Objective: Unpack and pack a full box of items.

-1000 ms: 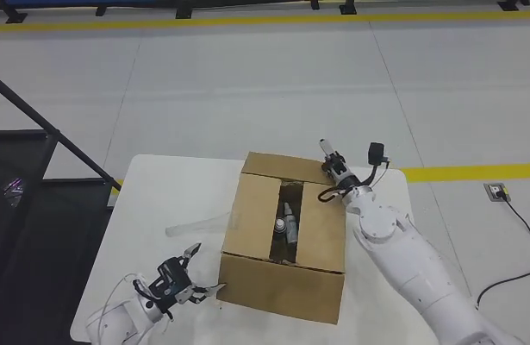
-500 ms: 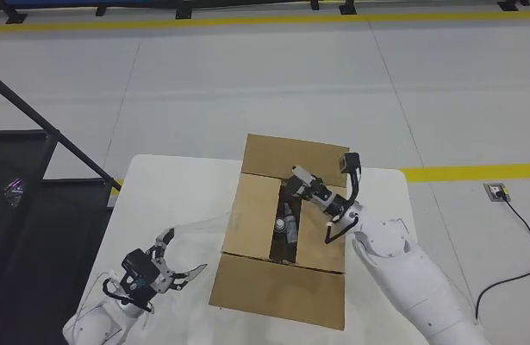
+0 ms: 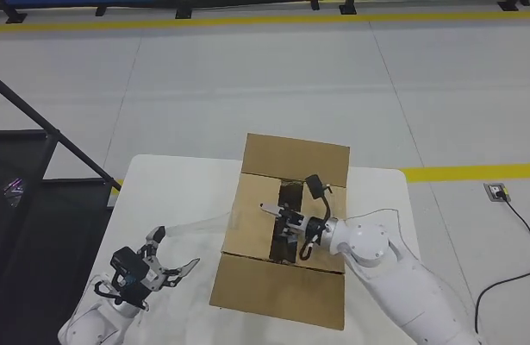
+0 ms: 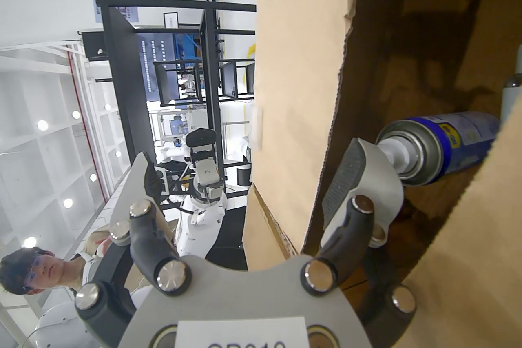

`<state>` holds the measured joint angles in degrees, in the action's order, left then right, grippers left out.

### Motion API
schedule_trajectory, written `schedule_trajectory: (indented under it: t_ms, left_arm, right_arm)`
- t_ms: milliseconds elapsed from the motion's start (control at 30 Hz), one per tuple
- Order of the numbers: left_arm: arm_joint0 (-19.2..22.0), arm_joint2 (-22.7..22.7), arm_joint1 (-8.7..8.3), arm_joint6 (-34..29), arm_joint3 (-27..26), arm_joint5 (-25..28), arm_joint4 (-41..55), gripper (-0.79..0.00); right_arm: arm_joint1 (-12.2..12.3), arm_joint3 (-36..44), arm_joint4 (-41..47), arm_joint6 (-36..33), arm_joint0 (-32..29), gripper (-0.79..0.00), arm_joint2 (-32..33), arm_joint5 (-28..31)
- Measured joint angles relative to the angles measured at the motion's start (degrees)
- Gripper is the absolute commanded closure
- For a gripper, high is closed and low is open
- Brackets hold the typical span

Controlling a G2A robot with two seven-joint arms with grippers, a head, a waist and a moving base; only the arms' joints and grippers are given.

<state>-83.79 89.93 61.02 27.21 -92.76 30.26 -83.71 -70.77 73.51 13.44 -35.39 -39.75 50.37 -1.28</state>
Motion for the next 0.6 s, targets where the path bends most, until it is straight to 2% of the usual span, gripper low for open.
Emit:
schedule_trajectory:
  t_ms: [133,333,600]
  left_arm:
    - [-0.6,0.2,-0.06,0.5,-0.5,0.1,-0.1,-0.785]
    - [-1.7,0.5,-0.17,1.4,-1.6,0.2,-0.7,-0.785]
    - [-2.2,-1.2,-0.14,1.4,-3.6,0.2,-2.7,-0.785]
  right_arm:
    - [-1.1,-1.9,-0.3,0.8,1.7,-0.785,-2.0,-0.7]
    - [-2.3,-4.1,5.3,1.1,2.6,-0.785,-1.0,3.7]
    - [-2.6,0.8,7.9,1.1,1.3,-0.785,1.1,7.2]
